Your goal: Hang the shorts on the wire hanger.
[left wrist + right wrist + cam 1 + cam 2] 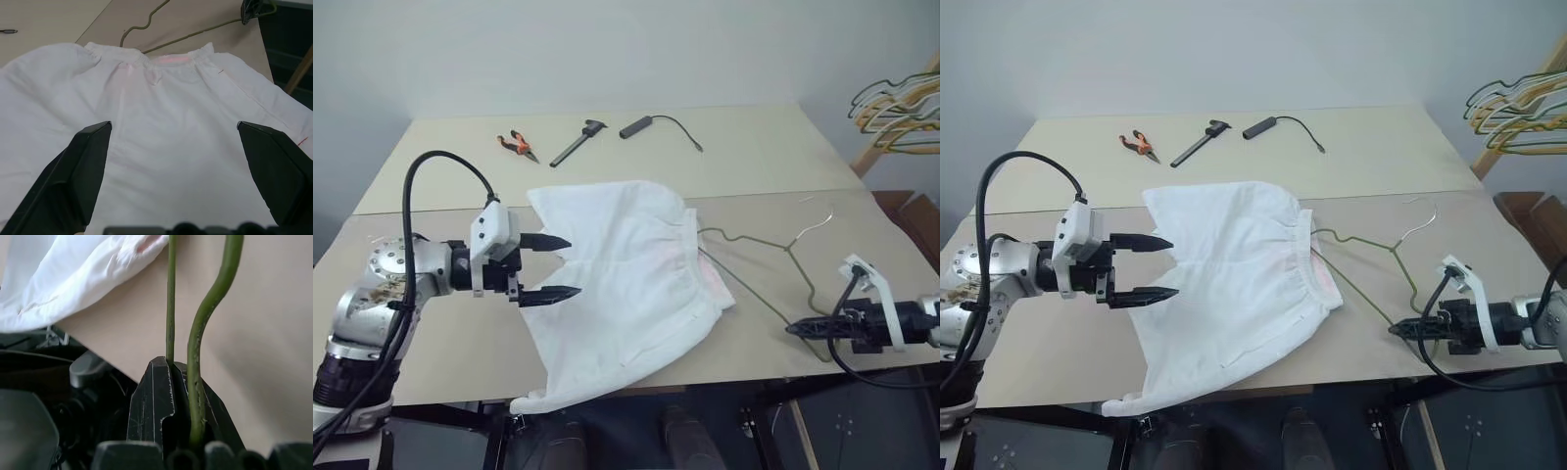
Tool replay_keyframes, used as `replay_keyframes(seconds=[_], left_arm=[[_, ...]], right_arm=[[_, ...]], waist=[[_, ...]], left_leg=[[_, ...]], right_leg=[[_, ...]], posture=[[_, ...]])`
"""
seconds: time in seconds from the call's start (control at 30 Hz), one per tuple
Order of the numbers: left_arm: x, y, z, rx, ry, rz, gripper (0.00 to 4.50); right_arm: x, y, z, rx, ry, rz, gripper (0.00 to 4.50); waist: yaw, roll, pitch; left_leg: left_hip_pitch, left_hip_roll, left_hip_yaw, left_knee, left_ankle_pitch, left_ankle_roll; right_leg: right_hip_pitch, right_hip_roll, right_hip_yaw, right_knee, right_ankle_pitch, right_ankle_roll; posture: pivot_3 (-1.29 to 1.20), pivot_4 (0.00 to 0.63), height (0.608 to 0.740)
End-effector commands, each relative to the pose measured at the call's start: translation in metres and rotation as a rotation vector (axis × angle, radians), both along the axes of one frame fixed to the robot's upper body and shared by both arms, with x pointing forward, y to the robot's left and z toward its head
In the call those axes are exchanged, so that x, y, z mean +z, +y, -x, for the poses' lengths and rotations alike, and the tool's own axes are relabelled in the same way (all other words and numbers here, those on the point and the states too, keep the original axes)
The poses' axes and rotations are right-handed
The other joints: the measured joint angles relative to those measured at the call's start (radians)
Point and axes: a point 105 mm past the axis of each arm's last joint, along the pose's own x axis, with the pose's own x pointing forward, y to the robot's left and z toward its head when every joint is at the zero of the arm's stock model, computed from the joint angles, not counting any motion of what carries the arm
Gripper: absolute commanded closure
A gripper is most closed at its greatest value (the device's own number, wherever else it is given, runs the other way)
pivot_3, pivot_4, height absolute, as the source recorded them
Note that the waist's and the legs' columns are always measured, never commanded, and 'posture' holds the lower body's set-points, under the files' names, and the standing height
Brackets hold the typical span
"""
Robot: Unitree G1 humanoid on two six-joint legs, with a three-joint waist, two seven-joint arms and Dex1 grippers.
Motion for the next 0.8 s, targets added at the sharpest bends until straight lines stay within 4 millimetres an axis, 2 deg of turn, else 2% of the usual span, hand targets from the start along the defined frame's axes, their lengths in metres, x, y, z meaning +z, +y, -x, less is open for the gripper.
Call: replay_keyframes(seconds=[0.03,0.1,0.2,0.33,0.47,0.6,0.7,0.8], left_arm=[[0.013,0.004,0.003,0.006,-0.051,0.003,0.03],[0.012,0.004,0.003,0.009,-0.052,0.003,0.03],[0.012,0.003,0.002,0.011,-0.052,0.005,0.03],[0.013,0.000,0.001,0.000,-0.059,0.002,0.03],[0.014,0.001,0.001,0.004,-0.066,-0.006,0.03],[0.016,0.003,0.003,0.011,-0.069,-0.009,0.03],[0.016,0.005,0.005,0.018,-0.067,-0.014,0.03],[0.015,0.006,0.006,0.022,-0.069,-0.024,0.03]], right_arm=[[0.015,0.008,0.014,0.113,-0.012,-0.031,4.50],[0.009,0.008,0.015,0.126,-0.007,-0.005,4.50],[0.005,0.008,0.001,0.091,-0.035,0.002,4.50],[-0.010,0.011,-0.038,-0.005,-0.076,0.035,4.50],[-0.017,0.012,-0.062,-0.065,-0.084,0.023,4.50],[-0.007,0.029,-0.052,0.074,-0.074,-0.063,4.50],[-0.002,0.035,-0.044,0.152,-0.070,-0.108,4.50],[-0.002,0.037,-0.052,0.155,-0.079,-0.094,4.50]], waist=[[0.004,0.000,0.001],[0.006,0.000,0.001],[0.004,-0.003,0.003],[-0.003,-0.005,0.005],[0.002,-0.004,0.006],[0.020,-0.003,0.007],[0.027,-0.002,0.007],[0.031,-0.002,0.007]], left_leg=[[0.000,0.000,0.000,0.000,0.000,0.000],[0.000,0.000,0.000,0.000,0.000,0.000],[0.001,0.001,0.001,0.000,0.000,0.000],[0.002,0.001,0.001,0.000,0.000,0.000],[0.000,0.000,0.001,0.000,0.000,0.000],[-0.003,0.000,-0.001,0.000,0.000,0.001],[-0.004,0.000,-0.001,0.000,-0.001,0.001],[-0.003,0.000,0.000,0.000,-0.001,0.001]], right_leg=[[0.000,0.000,0.000,0.000,0.000,0.000],[0.000,0.000,0.000,0.000,0.000,0.001],[0.000,0.000,0.000,0.000,-0.002,0.004],[0.001,0.000,0.000,0.000,-0.002,0.004],[-0.001,0.000,0.000,0.000,0.001,-0.002],[-0.003,0.000,-0.001,-0.002,0.001,-0.002],[-0.003,-0.001,-0.002,-0.004,0.001,-0.002],[-0.002,-0.001,-0.002,-0.004,0.001,-0.002]], posture=[[-0.08,0.149,0.740],[-0.08,0.148,0.740],[-0.08,0.148,0.740],[-0.07,0.141,0.740],[-0.05,0.138,0.740],[-0.03,0.139,0.740],[-0.02,0.138,0.740],[-0.02,0.138,0.740]])
